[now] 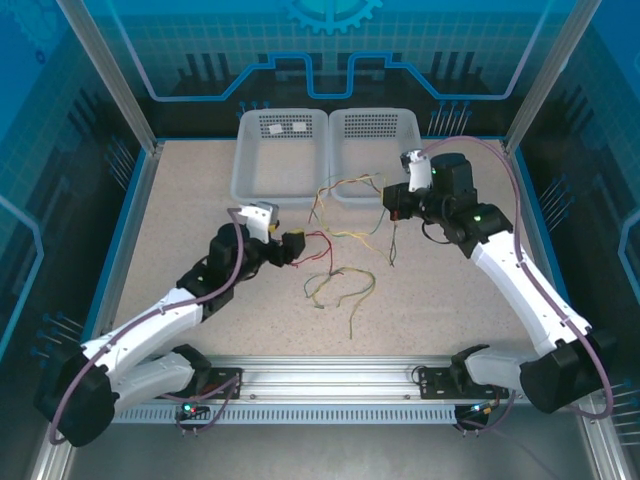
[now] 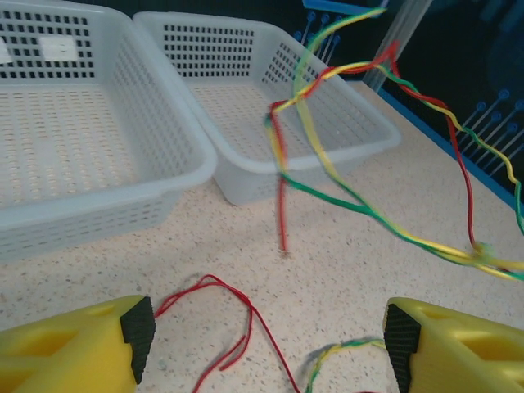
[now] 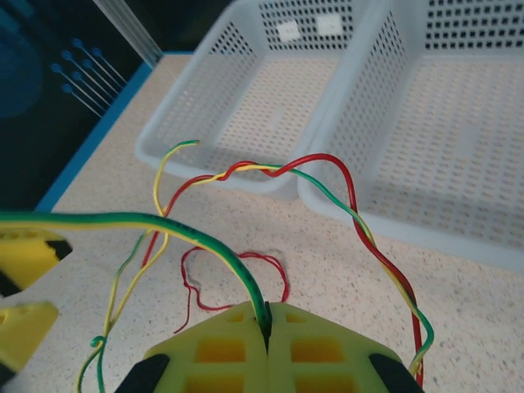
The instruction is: Untangle the cables
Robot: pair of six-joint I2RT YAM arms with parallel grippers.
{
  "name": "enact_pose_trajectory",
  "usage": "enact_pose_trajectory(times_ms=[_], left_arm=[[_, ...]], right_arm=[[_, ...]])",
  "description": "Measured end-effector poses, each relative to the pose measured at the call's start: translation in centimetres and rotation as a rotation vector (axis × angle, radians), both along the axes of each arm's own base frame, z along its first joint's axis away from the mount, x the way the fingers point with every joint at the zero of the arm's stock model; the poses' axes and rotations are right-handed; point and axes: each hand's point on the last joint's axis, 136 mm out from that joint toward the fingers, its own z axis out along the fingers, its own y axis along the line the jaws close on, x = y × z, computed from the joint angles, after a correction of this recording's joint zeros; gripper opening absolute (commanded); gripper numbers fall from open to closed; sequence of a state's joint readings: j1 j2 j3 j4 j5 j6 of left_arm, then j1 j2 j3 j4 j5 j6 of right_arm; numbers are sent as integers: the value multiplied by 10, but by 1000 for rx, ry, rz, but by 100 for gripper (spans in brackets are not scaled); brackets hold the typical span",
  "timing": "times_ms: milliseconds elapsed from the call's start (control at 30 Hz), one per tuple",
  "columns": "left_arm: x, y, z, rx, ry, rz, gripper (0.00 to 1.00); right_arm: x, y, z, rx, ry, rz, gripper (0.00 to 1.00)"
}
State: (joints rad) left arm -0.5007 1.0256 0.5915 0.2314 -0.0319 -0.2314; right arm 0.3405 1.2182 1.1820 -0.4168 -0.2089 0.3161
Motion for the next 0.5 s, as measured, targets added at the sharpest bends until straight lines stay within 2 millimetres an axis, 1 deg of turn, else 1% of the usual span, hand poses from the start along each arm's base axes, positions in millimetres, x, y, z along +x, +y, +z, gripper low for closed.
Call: enact_pose_trajectory(times_ms=[100,167,300,500], left_arm=[[12,18,8,-79,6,21,77],[13,20,9,-103,13,0,78],[5,5,2,-119,51,-100,78],[-4,-13,-3,-144,86,-221,78]], right_arm=[[-4,-1,1,10,-43,34,0],[-8,0,1,15,-66,59,0],[-14,3,1,27,-111,103,0],[-16,10,10,57,-164,152,0]])
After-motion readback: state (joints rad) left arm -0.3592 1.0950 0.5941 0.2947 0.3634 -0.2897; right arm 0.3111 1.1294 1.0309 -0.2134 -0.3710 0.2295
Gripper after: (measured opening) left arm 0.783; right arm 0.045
